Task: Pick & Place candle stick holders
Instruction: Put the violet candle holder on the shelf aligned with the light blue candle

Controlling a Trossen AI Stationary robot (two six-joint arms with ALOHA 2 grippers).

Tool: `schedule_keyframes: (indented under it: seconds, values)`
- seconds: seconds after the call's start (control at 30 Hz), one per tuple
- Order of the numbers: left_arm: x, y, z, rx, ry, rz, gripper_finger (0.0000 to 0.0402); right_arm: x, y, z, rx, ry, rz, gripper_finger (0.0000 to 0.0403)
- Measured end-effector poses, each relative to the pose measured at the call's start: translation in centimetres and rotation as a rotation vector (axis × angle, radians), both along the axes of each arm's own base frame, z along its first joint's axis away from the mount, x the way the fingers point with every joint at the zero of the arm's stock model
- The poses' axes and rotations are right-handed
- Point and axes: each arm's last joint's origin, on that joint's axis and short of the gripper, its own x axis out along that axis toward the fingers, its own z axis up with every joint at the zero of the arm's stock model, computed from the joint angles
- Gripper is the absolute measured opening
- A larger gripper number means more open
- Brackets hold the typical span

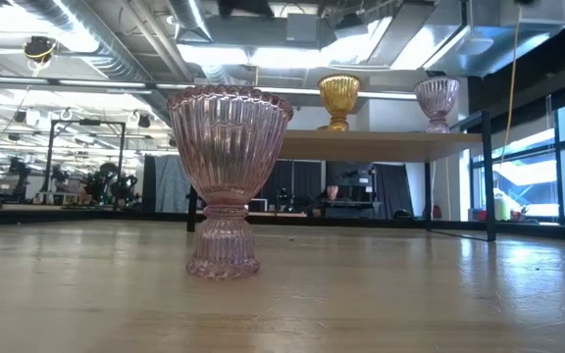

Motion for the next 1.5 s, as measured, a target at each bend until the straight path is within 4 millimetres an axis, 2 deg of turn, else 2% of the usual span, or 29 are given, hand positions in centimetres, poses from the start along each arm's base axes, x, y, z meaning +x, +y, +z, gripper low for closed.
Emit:
schedule_keyframes:
  seconds: [0.13,0.3,0.4,0.47,0.63,0.73,0.87,1.0,1.13,1.27,1.4,1.5]
  values:
    - [-3.1,-3.8,2.9,-0.068,-0.114,-0.138,0.0002,-0.1,0.7,1.8,-0.043,-0.107,0.054,0.0186]
    - [-4.9,-9.1,3.7,-0.141,-0.109,-0.333,0.0002,-0.5,1.4,4.9,-0.181,-0.351,0.071,0.0103]
    - [-5.1,-12.4,3.1,-0.150,-0.055,-0.413,0.0002,-0.9,1.7,6.4,-0.278,-0.518,0.039,0.0052]
    - [-4.9,-14.6,2.0,-0.132,-0.024,-0.455,0.0002,-1.0,1.7,7.0,-0.336,-0.599,0.023,0.0026]
    - [-3.9,-19.0,-2.6,-0.055,-0.003,-0.462,0.0002,-0.1,0.8,7.8,-0.378,-0.666,-0.029,0.0007]
    - [-3.3,-20.5,-5.2,-0.043,-0.046,-0.430,0.0002,1.3,-0.5,8.2,-0.394,-0.693,-0.092,0.0007]
    - [-2.9,-22.1,-7.5,-0.079,-0.174,-0.418,0.0002,3.5,-2.9,8.1,-0.382,-0.652,-0.160,0.0006]
    - [-3.2,-23.7,-9.7,-0.097,-0.263,-0.479,0.0002,5.5,-5.0,7.8,-0.285,-0.560,-0.198,0.0006]
    - [-3.9,-24.8,-11.6,-0.108,-0.295,-0.526,0.0002,6.9,-5.8,7.1,-0.215,-0.496,-0.155,0.0006]
    - [-4.2,-25.3,-11.7,-0.102,-0.330,-0.554,0.0002,8.0,-5.5,6.2,-0.235,-0.508,-0.080,0.0005]
    - [-4.0,-25.3,-11.3,-0.073,-0.369,-0.558,0.0003,8.6,-5.2,6.4,-0.240,-0.532,-0.027,0.0005]
    - [-3.7,-25.3,-11.8,-0.056,-0.343,-0.560,0.0003,8.7,-5.2,6.4,-0.189,-0.510,-0.005,0.0005]
